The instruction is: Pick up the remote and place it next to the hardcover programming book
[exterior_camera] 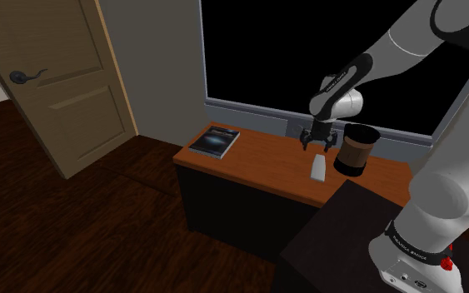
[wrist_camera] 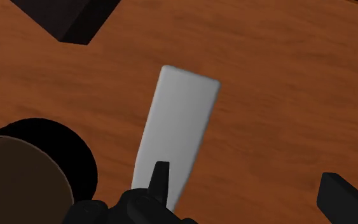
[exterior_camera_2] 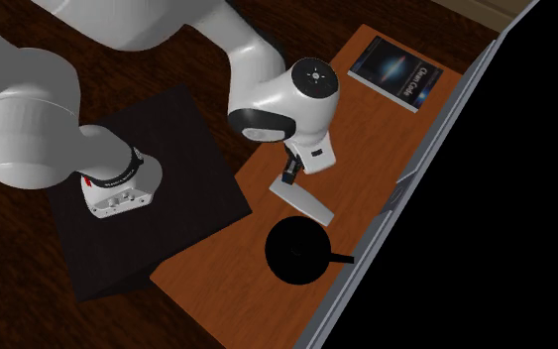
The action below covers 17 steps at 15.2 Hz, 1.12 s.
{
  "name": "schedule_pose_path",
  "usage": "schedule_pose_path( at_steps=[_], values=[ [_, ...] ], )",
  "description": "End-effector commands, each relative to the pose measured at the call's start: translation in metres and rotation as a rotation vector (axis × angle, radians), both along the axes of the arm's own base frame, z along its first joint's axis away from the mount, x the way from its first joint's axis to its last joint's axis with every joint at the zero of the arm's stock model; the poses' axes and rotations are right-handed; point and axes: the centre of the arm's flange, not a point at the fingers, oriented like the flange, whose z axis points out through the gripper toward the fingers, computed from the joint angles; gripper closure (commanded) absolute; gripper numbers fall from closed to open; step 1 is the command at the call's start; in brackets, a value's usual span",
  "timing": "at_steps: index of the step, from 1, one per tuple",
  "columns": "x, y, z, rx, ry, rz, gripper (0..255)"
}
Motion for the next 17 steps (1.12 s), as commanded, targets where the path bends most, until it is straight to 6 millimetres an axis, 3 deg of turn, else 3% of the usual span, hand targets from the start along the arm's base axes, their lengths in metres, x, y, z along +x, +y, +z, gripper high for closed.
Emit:
schedule_pose_path(
  at_steps=[1,8,17],
  values=[
    [-0.002,-0.018,-0.021,-0.003,0.001,-0.054,0],
    [-0.011,-0.076,-0.092,-0.006,0.005,-0.237,0],
    [-0.011,-0.076,-0.132,-0.006,0.005,-0.237,0]
  ],
)
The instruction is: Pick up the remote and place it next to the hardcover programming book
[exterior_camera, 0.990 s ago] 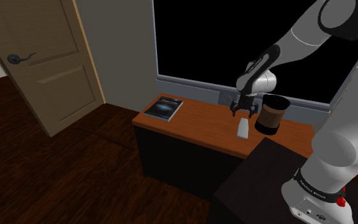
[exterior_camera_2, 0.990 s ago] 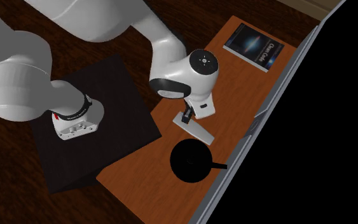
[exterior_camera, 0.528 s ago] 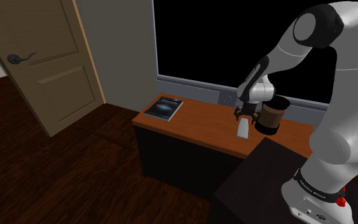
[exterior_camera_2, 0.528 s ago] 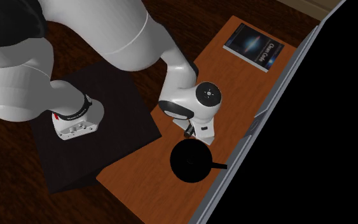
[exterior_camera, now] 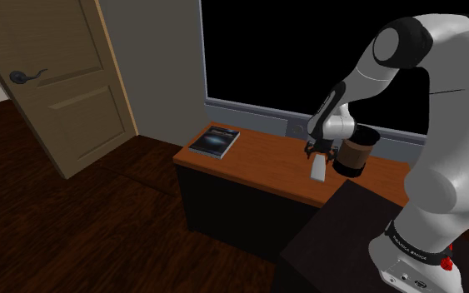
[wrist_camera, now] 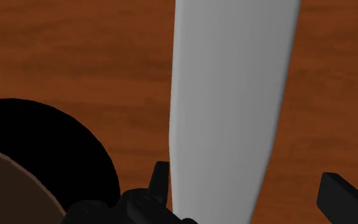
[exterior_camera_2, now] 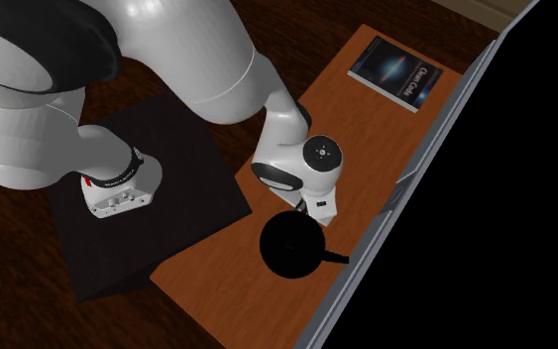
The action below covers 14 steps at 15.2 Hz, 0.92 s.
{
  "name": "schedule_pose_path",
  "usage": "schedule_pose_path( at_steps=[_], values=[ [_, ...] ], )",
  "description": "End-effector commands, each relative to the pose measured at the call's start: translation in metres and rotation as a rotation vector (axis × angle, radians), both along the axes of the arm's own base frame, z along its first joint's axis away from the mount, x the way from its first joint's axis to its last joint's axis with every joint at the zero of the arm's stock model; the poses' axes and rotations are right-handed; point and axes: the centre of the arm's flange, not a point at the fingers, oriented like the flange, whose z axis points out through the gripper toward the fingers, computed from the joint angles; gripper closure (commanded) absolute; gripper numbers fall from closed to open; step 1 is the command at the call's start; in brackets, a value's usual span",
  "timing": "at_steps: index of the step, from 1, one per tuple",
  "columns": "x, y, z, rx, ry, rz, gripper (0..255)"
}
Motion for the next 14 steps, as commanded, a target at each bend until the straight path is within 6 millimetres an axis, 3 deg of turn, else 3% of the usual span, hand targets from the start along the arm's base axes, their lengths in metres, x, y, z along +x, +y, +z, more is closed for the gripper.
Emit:
schedule_pose_path(
  at_steps=[1,7,8,14],
  values=[
    [-0.0099,0.0046,-0.0189,0.050,0.057,-0.005,0],
    [-0.0099,0.0046,-0.0189,0.050,0.057,-0.005,0],
    [-0.0097,0.0044,-0.0190,0.050,0.057,-0.005,255],
    [-0.0098,0.0048,-0.0197,0.050,0.057,-0.005,255]
  ],
)
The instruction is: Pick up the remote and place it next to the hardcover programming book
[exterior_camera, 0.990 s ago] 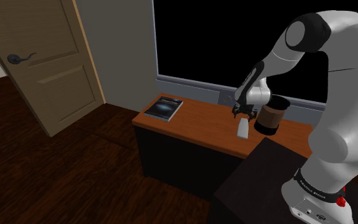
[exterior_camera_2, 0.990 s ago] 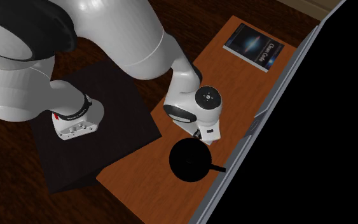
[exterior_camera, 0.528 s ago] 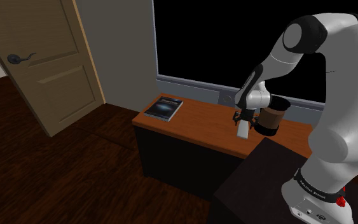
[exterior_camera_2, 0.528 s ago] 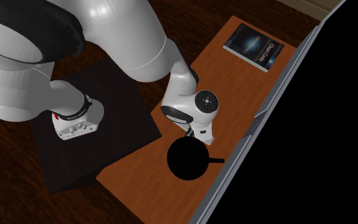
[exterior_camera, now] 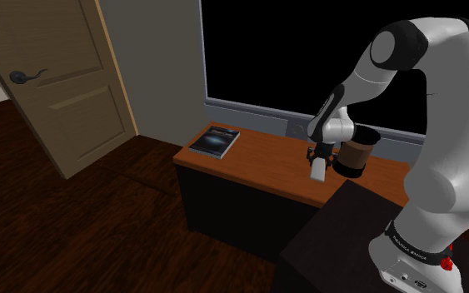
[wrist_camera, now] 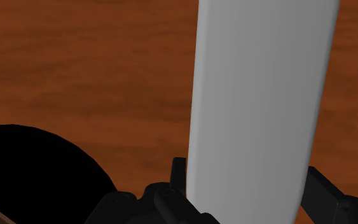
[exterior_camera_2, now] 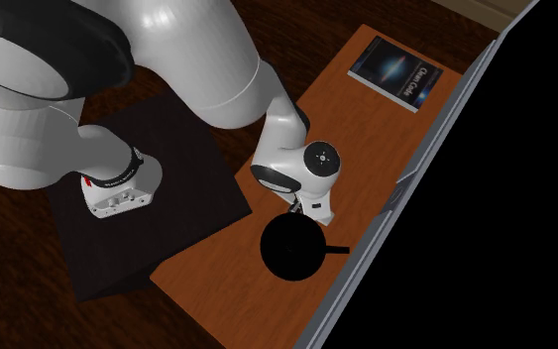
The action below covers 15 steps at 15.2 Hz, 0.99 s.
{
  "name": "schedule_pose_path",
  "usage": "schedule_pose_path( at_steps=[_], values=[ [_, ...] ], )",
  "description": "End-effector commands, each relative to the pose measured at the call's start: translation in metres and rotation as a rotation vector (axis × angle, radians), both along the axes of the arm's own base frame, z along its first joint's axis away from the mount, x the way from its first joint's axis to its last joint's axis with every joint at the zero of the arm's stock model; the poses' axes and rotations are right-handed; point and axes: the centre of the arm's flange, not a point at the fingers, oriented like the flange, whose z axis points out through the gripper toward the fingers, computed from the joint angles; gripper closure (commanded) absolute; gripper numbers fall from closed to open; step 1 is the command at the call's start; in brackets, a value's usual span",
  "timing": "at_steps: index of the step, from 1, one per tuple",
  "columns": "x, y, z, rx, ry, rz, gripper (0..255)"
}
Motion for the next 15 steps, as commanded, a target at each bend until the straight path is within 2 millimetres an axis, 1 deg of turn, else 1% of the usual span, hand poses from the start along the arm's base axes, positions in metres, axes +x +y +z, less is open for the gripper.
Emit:
schedule_pose_path(
  at_steps=[1,3,15],
  values=[
    [-0.001,-0.001,0.000,0.000,0.001,-0.002,255],
    [-0.001,-0.001,0.001,0.000,0.001,-0.002,255],
    [-0.001,-0.001,0.064,0.000,0.001,-0.002,255]
  ],
)
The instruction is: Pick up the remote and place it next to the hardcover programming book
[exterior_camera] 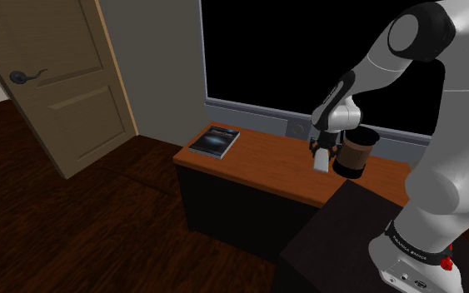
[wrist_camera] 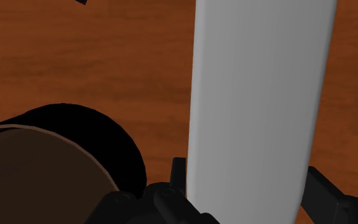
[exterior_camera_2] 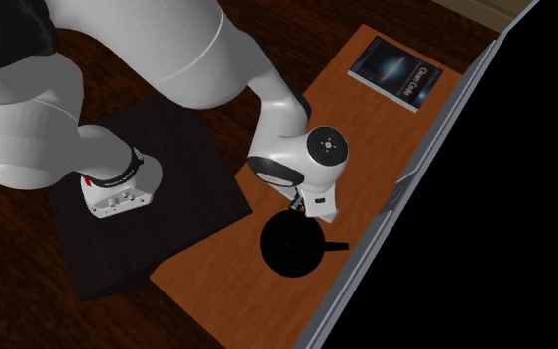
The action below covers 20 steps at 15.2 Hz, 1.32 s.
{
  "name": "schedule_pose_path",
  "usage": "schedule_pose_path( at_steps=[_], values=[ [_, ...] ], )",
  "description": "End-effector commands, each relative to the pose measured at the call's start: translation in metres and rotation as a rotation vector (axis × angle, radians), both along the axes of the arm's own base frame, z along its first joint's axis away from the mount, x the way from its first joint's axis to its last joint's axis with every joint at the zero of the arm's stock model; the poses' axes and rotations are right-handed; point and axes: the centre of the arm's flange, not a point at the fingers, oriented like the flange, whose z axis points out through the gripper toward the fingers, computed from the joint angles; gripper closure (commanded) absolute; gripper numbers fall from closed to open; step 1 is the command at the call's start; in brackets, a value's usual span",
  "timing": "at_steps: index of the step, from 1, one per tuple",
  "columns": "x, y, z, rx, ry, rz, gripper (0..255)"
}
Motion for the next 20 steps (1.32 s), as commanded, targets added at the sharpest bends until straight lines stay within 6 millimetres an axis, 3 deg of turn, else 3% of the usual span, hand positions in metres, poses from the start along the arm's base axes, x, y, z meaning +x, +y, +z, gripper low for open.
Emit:
schedule_pose_path(
  at_steps=[1,6,20],
  values=[
    [0.000,0.000,0.011,0.000,0.000,0.000,255],
    [0.000,0.000,0.035,0.000,0.000,0.000,255],
    [0.173,0.064,0.036,0.000,0.000,0.000,255]
  ],
)
